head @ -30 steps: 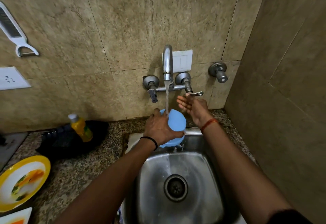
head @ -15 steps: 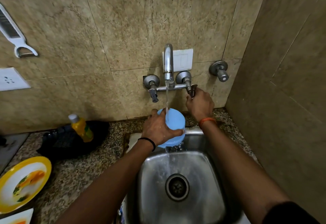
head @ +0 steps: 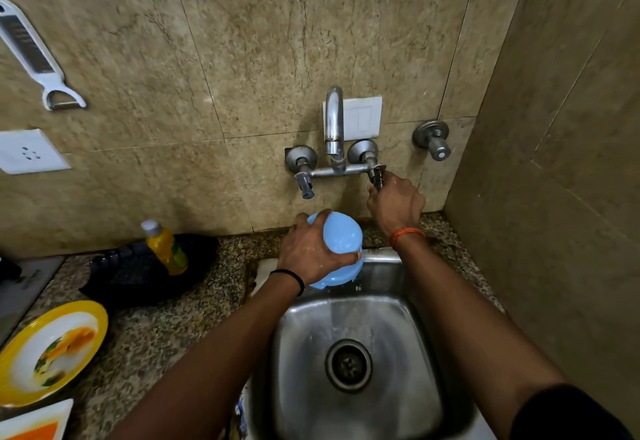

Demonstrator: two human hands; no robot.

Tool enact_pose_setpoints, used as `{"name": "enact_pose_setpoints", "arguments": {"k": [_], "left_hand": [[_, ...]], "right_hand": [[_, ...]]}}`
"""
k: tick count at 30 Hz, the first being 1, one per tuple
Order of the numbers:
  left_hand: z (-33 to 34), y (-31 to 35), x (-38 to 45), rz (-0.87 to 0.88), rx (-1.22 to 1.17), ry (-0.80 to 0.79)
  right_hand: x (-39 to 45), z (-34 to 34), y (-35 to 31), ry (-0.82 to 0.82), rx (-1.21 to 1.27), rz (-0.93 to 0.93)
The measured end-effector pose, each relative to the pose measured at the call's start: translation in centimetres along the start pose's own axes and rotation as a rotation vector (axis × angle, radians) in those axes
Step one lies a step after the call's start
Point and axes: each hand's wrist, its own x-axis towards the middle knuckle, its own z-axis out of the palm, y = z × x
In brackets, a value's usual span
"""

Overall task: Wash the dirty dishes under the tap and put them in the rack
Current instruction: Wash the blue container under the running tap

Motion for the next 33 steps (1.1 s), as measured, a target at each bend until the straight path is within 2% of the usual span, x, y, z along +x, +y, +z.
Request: {"name": "enact_pose_setpoints", "arguments": {"k": [15,20,23,25,30,33], "left_hand": [[-0.2,-0.7,-0.3,-0.040,0.036,-0.016],[-0.7,-0.8,-0.6,-0.048,0.027,-0.011],[-1.1,-1.0,-1.3,-0.055,0.024,-0.014],[-1.5,-1.3,-1.7,-0.052,0.046,-0.014],[-3.0,-2.5,-2.6,-0.081,0.027,-0.004],[-4.2,-4.1,-3.4,-0.122,-0.001,0.001]], "right_hand": [[-0.9,-0.8,-0.3,-0.038,0.079,0.014],[-3.7,0.3,1.0,-0.284,0.322,0.094],[-6.2,0.2,1.6,-0.541,0.623,0.030],[-7.4,0.0,1.8,-0.672,0.712,-0.071],[-9.8,-0.2,0.2,-0.866,0.773,-0.196],[-11.2,0.3,-2.0,-0.860,0.851,-0.185]]}}
